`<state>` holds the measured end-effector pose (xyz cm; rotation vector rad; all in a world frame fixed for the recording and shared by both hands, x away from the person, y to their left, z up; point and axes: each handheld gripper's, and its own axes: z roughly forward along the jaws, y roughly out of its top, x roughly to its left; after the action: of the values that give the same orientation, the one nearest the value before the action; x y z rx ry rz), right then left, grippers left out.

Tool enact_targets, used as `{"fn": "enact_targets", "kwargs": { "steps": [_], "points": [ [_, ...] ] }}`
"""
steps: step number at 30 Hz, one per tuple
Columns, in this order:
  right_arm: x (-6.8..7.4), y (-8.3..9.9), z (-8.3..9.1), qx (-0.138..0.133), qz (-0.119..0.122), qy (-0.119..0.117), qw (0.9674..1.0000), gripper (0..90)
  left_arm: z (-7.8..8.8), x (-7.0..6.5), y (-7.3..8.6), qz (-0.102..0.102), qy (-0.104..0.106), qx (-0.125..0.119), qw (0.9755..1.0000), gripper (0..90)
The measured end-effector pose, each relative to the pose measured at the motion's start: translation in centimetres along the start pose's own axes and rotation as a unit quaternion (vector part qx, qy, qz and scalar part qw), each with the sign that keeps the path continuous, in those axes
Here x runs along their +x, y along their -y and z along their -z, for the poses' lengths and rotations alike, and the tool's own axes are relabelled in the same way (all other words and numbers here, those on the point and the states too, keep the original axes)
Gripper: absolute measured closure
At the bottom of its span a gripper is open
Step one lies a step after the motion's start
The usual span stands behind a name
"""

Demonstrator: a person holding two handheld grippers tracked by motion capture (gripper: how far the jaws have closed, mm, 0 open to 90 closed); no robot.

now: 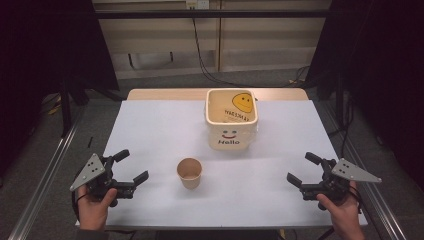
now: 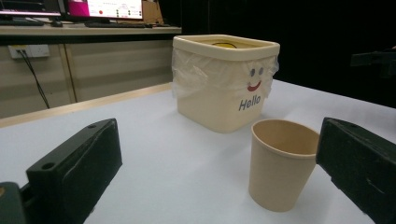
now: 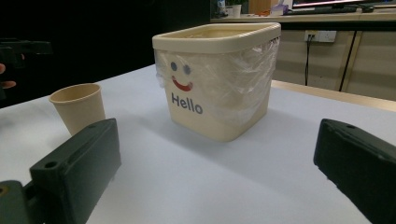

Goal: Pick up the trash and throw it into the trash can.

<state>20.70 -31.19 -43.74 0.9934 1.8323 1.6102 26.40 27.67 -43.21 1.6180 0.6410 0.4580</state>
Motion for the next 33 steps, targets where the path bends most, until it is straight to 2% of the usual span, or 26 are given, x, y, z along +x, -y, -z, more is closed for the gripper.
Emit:
{"fn": "enact_targets", "kwargs": {
  "steps": [6,7,13,15,16,19,21,33],
  "points": [
    [-0.1,0.1,0.0,0.003,0.003,0.002,1.0,0.2,-0.4,-0.2,-0.3,0.001,0.002,0.001,1.0,0.1],
    [0.0,0.1,0.0,0.002,-0.003,0.005,1.0,0.2,-0.5,-0.3,-0.4,0.004,0.003,-0.004,1.0,0.1],
    [-0.1,0.2,0.0,0.006,-0.002,0.003,1.0,0.2,-1.0,-0.3,-0.8,0.011,0.003,-0.019,0.9998,0.1],
    [-0.1,0.2,0.0,0.007,0.0,0.003,1.0,0.2,-1.3,-0.4,-1.0,0.01,0.002,-0.017,0.9998,0.0],
    [-0.1,0.2,-0.1,0.008,0.002,0.001,1.0,0.2,-1.6,-0.5,-1.2,0.0,0.004,-0.012,0.9999,0.1],
    [0.0,0.2,-0.1,0.01,0.003,-0.002,0.9999,0.3,-1.8,-0.6,-1.5,-0.004,0.002,-0.009,0.9999,0.0],
    [0.0,0.2,-0.1,0.01,0.005,-0.003,0.9999,0.3,-2.3,-0.8,-1.8,-0.003,0.007,-0.017,0.9998,0.1],
    [0.0,0.2,-0.1,0.01,0.004,-0.002,0.9999,0.3,-3.3,-1.1,-2.6,-0.002,0.024,-0.024,0.9994,0.1]
  ]
}}
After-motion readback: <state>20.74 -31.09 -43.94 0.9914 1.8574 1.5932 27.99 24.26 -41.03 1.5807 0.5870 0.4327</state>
